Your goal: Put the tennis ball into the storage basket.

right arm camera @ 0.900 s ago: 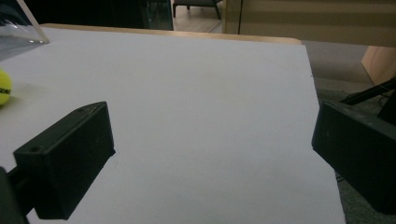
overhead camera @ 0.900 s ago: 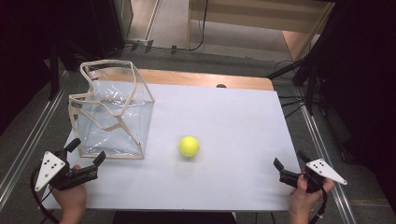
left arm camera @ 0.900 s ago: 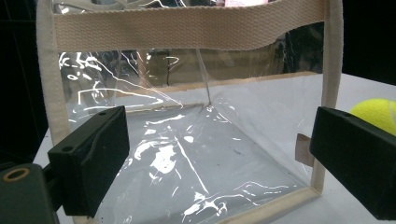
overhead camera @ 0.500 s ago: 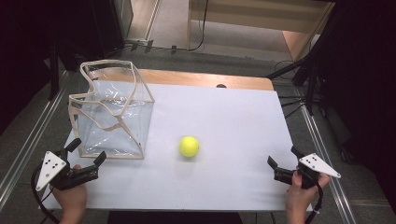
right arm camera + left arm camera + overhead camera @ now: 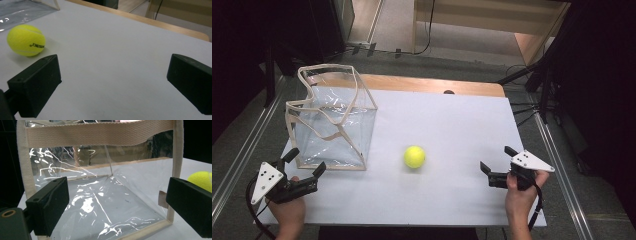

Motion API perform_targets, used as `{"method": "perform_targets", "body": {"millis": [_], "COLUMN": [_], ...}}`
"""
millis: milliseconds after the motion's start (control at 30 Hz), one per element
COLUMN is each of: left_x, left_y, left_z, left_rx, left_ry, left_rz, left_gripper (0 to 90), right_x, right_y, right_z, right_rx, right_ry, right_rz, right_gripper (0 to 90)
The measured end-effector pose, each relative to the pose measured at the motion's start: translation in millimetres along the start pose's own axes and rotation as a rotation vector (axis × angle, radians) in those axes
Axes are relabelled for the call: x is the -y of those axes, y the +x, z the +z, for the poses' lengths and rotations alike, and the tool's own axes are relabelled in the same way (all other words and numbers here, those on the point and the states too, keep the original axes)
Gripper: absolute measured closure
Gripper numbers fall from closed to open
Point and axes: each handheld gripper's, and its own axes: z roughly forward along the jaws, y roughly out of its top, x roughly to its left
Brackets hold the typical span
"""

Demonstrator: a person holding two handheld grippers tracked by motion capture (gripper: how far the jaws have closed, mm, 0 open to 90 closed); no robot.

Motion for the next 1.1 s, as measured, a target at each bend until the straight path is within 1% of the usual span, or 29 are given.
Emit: {"method": "perform_targets", "body": {"millis": [133,167,200,333,433,467,533,600,667,733,767,833,933,1033,1067,1100], "left_x": [0.0,0.0,0.0,0.0,0.0,0.1,0.0,-0.1,-0.1,0.0,0.0,-0.1,-0.1,-0.1,0.0,-0.1], "left_y": [-0.1,0.0,0.0,-0.1,-0.1,0.1,0.0,-0.2,-0.2,-0.2,-0.2,-0.2,-0.2,-0.1,-0.1,-0.1], "left_z": [-0.2,-0.2,-0.2,0.0,-0.1,0.1,0.1,0.0,0.0,0.0,0.1,0.1,0.1,0.1,0.2,0.1], "left_rx": [0.001,0.000,0.000,-0.002,0.000,0.000,-0.001,-0.001,0.002,0.002,0.002,0.002,0.002,0.003,0.003,0.003], "left_ry": [0.001,-0.001,-0.001,0.005,0.002,0.001,0.004,0.005,0.002,0.001,0.000,0.001,0.001,0.001,-0.001,0.000], "left_rz": [0.001,-0.001,-0.002,0.005,0.003,0.003,0.005,0.008,0.004,0.003,0.001,0.003,0.003,0.002,0.001,0.002], "left_gripper": [5.4,5.4,5.3,5.4,5.4,5.4,5.4,5.4,5.4,5.4,5.3,5.4,5.4,5.3,5.3,5.4], "right_x": [-11.7,-11.7,-18.4,-31.2,-36.9,-41.9,-46.0,-47.6,-52.2,-53.8,-56.9,-59.4,-61.9,-63.8,-64.4,-64.9], "right_y": [7.2,7.2,11.5,20.7,24.0,27.9,31.1,33.1,39.0,40.7,44.2,47.3,52.0,57.4,58.6,60.4], "right_z": [11.9,11.9,18.2,29.5,34.8,39.0,44.1,46.2,52.8,54.7,59.1,62.2,67.9,74.2,76.2,77.8], "right_rx": [-0.044,-0.044,-0.066,-0.098,-0.115,-0.129,-0.144,-0.150,-0.170,-0.177,-0.190,-0.200,-0.217,-0.232,-0.240,-0.252], "right_ry": [0.014,0.014,0.021,0.033,0.043,0.051,0.056,0.059,0.071,0.075,0.082,0.088,0.095,0.106,0.110,0.123], "right_rz": [-0.030,-0.030,-0.047,-0.075,-0.082,-0.095,-0.109,-0.110,-0.126,-0.133,-0.144,-0.152,-0.153,-0.166,-0.174,-0.173], "right_gripper": [0.0,0.0,0.0,0.0,0.0,0.0,0.0,0.0,0.0,0.0,0.0,0.0,0.0,0.0,0.0,0.0]}}
